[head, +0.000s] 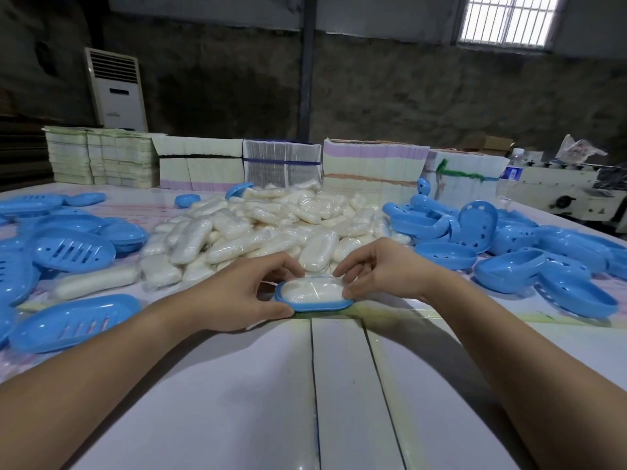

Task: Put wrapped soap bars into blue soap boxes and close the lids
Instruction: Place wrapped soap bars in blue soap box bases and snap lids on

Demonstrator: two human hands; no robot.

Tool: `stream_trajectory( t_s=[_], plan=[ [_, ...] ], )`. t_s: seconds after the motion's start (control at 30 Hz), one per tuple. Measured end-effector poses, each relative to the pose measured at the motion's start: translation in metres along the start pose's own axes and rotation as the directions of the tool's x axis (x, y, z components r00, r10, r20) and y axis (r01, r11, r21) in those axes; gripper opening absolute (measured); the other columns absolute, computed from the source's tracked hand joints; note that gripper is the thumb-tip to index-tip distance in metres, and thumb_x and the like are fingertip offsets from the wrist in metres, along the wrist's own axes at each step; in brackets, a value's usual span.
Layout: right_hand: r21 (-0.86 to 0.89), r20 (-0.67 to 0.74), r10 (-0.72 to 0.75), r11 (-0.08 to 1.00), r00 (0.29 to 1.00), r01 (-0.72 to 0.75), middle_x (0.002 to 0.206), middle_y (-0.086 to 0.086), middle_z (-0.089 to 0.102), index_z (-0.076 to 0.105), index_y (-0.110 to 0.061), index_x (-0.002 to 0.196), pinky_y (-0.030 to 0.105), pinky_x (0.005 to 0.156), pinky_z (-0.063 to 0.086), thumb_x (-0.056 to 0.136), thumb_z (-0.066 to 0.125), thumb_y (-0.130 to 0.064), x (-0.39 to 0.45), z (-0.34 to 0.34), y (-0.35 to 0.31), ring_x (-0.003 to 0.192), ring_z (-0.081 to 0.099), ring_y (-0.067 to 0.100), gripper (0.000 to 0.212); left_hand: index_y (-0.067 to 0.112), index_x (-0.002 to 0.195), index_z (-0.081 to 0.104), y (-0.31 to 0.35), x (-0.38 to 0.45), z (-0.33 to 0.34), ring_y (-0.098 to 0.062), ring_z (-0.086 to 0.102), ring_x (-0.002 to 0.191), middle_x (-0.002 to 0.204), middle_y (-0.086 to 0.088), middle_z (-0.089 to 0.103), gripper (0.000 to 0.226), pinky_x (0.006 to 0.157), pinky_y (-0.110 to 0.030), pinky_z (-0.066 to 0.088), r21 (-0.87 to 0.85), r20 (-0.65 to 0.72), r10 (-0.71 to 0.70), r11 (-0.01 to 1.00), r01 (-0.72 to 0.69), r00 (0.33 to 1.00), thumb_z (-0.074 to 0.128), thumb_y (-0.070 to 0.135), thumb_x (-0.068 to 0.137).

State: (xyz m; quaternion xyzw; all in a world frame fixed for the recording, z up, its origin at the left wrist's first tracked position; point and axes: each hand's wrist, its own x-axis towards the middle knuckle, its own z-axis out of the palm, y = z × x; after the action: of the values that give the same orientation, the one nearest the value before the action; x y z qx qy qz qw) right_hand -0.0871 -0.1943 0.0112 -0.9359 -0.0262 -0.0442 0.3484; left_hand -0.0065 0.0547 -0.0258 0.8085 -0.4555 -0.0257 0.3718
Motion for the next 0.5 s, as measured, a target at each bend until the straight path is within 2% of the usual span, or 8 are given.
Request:
stream_trajectory(
  t_s=[0.13,0.17,0.23,0.33,0.4,0.5],
  plan=[
    [0.06,0.009,-0.002,0.998,1.0,0.002,0.084,-0.006,0.075,0.076,-0.022,0.1,0.007,0.066,0.046,0.079,0.08,-0.017,0.001,-0.001,0.004,0.072,0.064,-0.002,0.022,0.039,0.11,0.062,-0.001,0.0,0.002,-0.003,0.063,0.11,0.107,0.024,0.067,0.042,0.098,-0.03,0.053,-0.023,-0.01,0.003,1.0,-0.003,1.0,0.082,0.016,0.08],
    [0.062,-0.024,0.003,0.998,1.0,-0.001,0.083,-0.008,0.074,0.076,-0.021,0.1,0.009,0.068,0.046,0.082,0.078,-0.018,0.002,-0.002,0.006,0.073,0.064,-0.002,0.019,0.038,0.11,0.062,0.0,0.0,0.003,-0.001,0.063,0.109,0.107,0.027,0.065,0.042,0.097,-0.028,0.053,-0.022,-0.012,0.003,1.0,-0.003,1.0,0.082,0.016,0.081],
    [-0.07,-0.182,0.033,0.996,0.983,-0.047,0.09,-0.011,0.072,0.075,-0.022,0.103,0.019,0.078,0.048,0.085,0.074,-0.023,0.007,-0.004,0.014,0.082,0.063,0.001,0.018,0.038,0.111,0.063,0.001,0.0,0.004,0.002,0.062,0.109,0.108,0.033,0.063,0.041,0.096,-0.024,0.052,-0.003,-0.019,0.005,1.0,-0.005,1.0,0.081,0.017,0.081],
    [-0.295,-0.431,0.14,0.912,0.891,-0.286,0.117,-0.001,0.062,0.067,-0.028,0.116,0.037,0.091,0.047,0.087,0.066,-0.029,0.011,-0.009,0.031,0.111,0.054,0.02,0.029,0.037,0.11,0.063,0.001,-0.001,0.004,0.002,0.061,0.109,0.109,0.035,0.062,0.039,0.096,-0.023,0.052,-0.006,-0.023,0.004,1.0,-0.004,1.0,0.081,0.017,0.082],
    [-0.399,-0.496,0.21,0.807,0.842,-0.436,0.13,0.003,0.052,0.06,-0.033,0.125,0.041,0.093,0.039,0.088,0.061,-0.032,0.011,-0.011,0.04,0.123,0.04,0.029,0.037,0.037,0.109,0.064,0.001,-0.001,0.005,0.001,0.062,0.109,0.108,0.033,0.063,0.038,0.096,-0.025,0.053,-0.027,-0.025,0.0,1.0,-0.001,1.0,0.081,0.017,0.082],
    [-0.467,-0.521,0.295,0.687,0.801,-0.557,0.136,0.005,0.044,0.053,-0.034,0.131,0.048,0.098,0.033,0.088,0.057,-0.032,0.01,-0.012,0.049,0.129,0.031,0.034,0.043,0.036,0.107,0.065,0.0,-0.001,0.006,-0.001,0.062,0.11,0.108,0.032,0.063,0.036,0.097,-0.027,0.054,-0.041,-0.024,0.001,0.999,-0.002,1.0,0.08,0.015,0.082]
  ],
)
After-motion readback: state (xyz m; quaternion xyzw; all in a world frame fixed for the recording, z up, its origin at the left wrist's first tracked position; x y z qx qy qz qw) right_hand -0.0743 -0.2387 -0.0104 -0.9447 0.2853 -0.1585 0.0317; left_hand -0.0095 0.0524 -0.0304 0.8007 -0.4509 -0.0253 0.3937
